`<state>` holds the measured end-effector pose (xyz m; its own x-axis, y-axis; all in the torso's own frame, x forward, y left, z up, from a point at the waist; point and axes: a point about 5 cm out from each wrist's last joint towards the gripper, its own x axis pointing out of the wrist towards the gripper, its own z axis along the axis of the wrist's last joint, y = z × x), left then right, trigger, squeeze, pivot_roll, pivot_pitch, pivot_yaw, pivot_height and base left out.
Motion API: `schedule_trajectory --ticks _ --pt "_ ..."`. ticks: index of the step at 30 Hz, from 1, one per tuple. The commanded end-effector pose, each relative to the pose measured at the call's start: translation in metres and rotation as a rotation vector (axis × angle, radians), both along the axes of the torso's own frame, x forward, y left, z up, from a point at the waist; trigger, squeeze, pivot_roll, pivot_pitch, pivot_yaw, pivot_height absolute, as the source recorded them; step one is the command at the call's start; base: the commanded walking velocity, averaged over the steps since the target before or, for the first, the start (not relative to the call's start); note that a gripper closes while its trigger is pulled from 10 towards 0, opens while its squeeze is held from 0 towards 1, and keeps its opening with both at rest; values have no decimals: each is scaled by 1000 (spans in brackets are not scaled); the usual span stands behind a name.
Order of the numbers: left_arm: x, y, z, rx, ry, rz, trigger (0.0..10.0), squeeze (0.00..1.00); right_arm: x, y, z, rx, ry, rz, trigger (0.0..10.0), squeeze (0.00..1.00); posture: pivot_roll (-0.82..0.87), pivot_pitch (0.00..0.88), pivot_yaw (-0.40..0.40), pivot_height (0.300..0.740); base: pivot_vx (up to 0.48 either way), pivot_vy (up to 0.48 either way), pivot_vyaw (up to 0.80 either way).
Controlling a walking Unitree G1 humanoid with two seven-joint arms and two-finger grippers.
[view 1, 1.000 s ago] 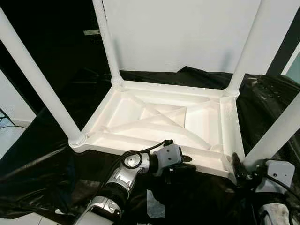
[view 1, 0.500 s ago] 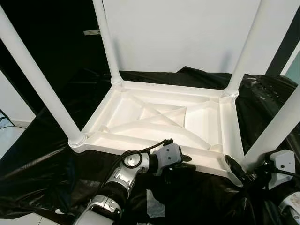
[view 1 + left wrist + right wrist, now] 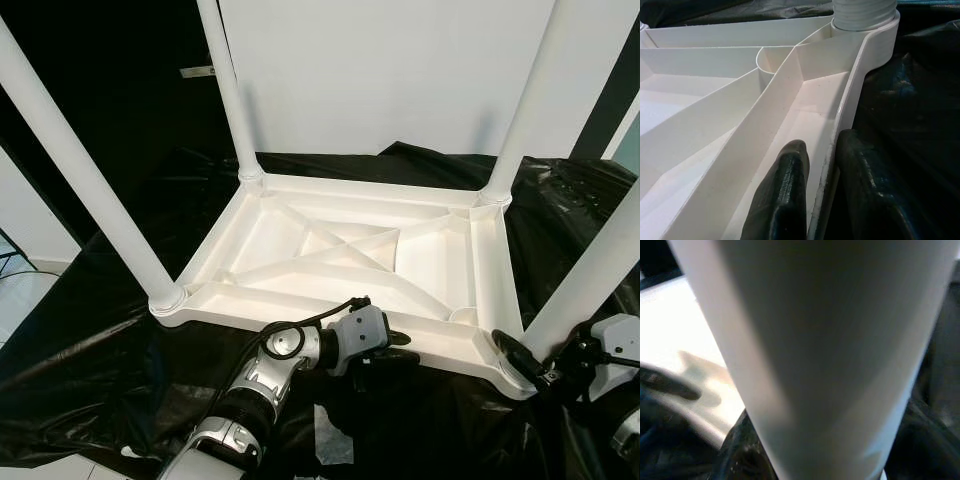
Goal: Building children table
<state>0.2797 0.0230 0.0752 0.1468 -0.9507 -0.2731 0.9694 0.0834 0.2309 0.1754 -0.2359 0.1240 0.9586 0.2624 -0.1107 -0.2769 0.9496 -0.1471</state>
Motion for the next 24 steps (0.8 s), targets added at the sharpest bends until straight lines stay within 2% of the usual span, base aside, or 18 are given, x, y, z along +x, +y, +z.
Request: schedule_trajectory --ticks 1,3,6,8,10,15,18,19,22,23,24 --pt "-7 9 -33 69 94 189 10000 0 -5 5 -17 11 56 -71 0 0 -150 0 43 740 0 0 0" --pt "-7 8 -33 65 95 190 10000 0 -6 11 -22 47 32 -199 0 0 -143 0 43 740 0 0 0" --pt "-7 8 -33 64 95 191 10000 0 -6 14 -24 54 18 -256 0 0 -142 0 41 740 0 0 0" --pt "-6 8 -32 59 96 202 10000 0 -6 14 -25 53 -31 -452 0 0 -137 0 42 740 0 0 0" --pt "-3 9 -30 53 96 216 10000 0 -5 17 -28 77 -39 -550 0 0 -139 0 45 740 0 0 0" --pt "-2 9 -29 53 91 213 10000 0 -5 23 -31 84 -36 -549 0 0 -143 0 50 740 0 0 0" --pt "-1 8 -28 55 86 207 10000 0 -7 19 -33 66 -28 -561 0 0 -143 0 49 740 0 0 0" --pt "0 8 -27 56 86 207 10000 0 -6 20 -33 66 -32 -547 6510 0 -143 0 49 740 0 0 0" --pt "0 9 -27 56 85 208 10000 0 -5 23 -32 62 -40 -536 6510 0 -143 0 49 740 0 0 0" --pt "0 9 -27 57 85 208 10000 0 -3 26 -30 60 -50 -512 10000 1000 -144 0 51 740 0 0 0" --pt "0 9 -27 59 85 209 10000 0 0 28 -28 54 -56 -473 10000 1000 -145 0 51 740 0 0 0"
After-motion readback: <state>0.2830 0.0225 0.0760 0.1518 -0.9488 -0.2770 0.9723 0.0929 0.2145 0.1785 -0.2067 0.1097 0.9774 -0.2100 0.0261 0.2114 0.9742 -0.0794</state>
